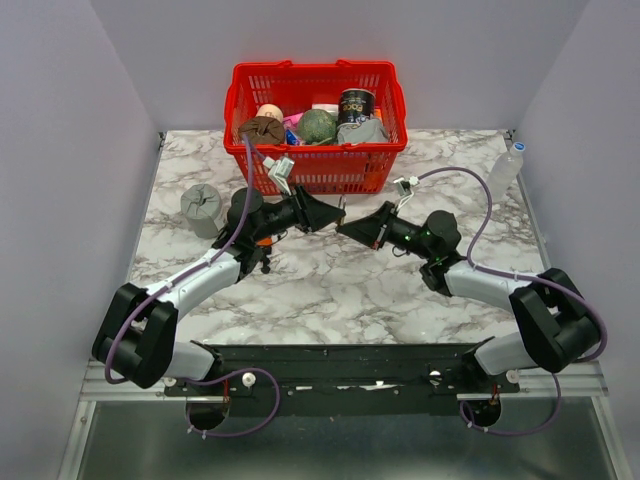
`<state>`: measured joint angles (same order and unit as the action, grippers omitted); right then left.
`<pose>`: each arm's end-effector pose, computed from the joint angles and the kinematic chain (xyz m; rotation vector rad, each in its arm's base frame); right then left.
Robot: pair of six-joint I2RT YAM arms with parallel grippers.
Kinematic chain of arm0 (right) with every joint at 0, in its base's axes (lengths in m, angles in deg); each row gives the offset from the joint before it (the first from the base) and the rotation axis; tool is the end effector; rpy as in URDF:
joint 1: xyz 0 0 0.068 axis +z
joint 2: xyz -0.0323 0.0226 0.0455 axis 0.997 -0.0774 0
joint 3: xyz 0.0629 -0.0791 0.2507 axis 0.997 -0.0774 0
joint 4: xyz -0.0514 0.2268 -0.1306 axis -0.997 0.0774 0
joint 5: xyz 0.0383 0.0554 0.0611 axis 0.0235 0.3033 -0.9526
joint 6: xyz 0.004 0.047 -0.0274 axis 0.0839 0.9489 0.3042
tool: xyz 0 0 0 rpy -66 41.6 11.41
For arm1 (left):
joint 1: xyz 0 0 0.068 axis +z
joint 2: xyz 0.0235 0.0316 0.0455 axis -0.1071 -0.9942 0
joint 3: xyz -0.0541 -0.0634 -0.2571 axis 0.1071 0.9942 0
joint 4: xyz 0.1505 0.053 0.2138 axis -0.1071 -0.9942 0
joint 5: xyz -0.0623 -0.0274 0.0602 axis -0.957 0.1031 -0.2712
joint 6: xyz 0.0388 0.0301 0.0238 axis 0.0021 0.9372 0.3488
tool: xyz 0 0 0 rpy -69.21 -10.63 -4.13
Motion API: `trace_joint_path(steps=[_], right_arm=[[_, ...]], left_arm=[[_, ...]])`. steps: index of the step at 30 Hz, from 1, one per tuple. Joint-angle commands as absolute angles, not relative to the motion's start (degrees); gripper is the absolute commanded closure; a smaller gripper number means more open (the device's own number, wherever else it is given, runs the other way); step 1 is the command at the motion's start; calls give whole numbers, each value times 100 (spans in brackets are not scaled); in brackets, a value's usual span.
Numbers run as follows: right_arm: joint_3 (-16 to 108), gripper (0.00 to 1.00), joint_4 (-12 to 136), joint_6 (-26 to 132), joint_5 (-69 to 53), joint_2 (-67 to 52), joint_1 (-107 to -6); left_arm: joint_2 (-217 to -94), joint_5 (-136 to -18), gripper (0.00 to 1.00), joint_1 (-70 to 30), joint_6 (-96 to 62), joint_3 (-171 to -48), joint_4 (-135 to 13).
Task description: Unlock with the key
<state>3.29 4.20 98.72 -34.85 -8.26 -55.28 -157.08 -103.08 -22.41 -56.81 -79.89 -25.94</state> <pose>0.2451 0.1670 0.2384 -0.2455 1.6457 1.5671 0.2603 -0.1652 0.2804 0.1994 1.7445 -1.5185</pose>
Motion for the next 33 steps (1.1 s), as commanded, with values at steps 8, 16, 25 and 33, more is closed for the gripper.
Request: trace_joint_path(steps=[8,16,25,33], right_arm=[[273,86,388,9454,-3206,-618,-5594],[-8,54,1152,9031,-3257,-134,-5585],[-256,33,2520,8346,-3073,953,-5594],[825,30,4518,6264,-3696,1729,-5594]], left_arm=[[-15234,-10304,100,-2628,-4846,-8294,-4353],[-15163,-9556,100,-2541,-4643,-8329,-5076],[-15268,-10020,100,-2505,-4477,-8347,-4944],[-15374,-12024,100,-2505,-4081,-8259,-4812]])
